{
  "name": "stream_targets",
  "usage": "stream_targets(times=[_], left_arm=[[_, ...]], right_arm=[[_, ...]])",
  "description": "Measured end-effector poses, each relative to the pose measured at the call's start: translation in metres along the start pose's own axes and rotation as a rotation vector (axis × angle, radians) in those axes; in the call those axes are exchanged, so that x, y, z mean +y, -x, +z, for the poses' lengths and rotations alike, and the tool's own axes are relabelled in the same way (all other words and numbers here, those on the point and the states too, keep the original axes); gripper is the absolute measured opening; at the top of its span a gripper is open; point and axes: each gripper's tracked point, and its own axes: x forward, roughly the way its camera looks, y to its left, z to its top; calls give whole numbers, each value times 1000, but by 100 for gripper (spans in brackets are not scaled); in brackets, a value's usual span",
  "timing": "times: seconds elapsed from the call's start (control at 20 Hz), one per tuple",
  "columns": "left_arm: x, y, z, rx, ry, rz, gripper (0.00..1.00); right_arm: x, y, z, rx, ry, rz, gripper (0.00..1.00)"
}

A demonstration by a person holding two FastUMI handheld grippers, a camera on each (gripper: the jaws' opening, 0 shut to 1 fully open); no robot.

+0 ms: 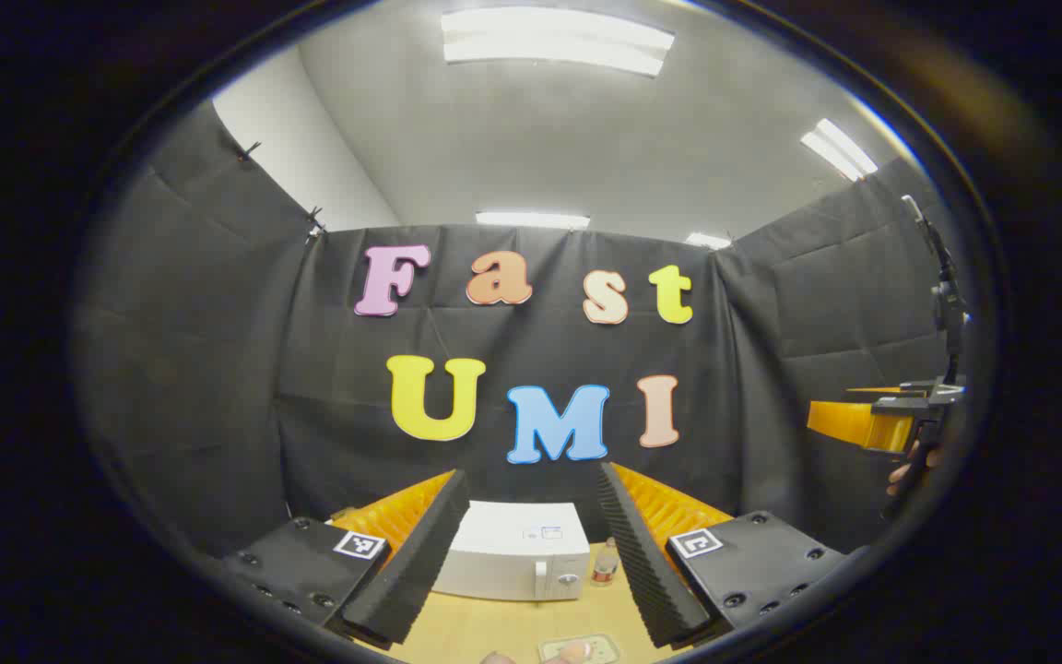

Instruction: Open the microwave oven with the left hand, put the food in, and close the microwave oven.

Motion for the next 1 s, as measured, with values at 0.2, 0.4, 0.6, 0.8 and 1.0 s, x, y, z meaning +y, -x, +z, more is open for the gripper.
stream_targets(times=[0.2, 0.4, 0.6, 0.8, 1.0], left_arm=[[-5, -1, -2, 5, -9, 10, 94], [-10, -3, -5, 14, -15, 18, 98], [-16, -4, -4, 14, -26, 26, 93], [-26, -6, -10, 20, -38, 33, 94], [-39, -7, -20, 35, -39, 43, 94]], right_arm=[[-3, -5, -3, 7, -6, 14, 95], [-9, -8, -7, 15, -9, 26, 95], [-14, -11, -9, 17, -18, 37, 95], [-21, -13, -13, 21, -25, 48, 95], [-32, -16, -22, 38, -26, 62, 95]])
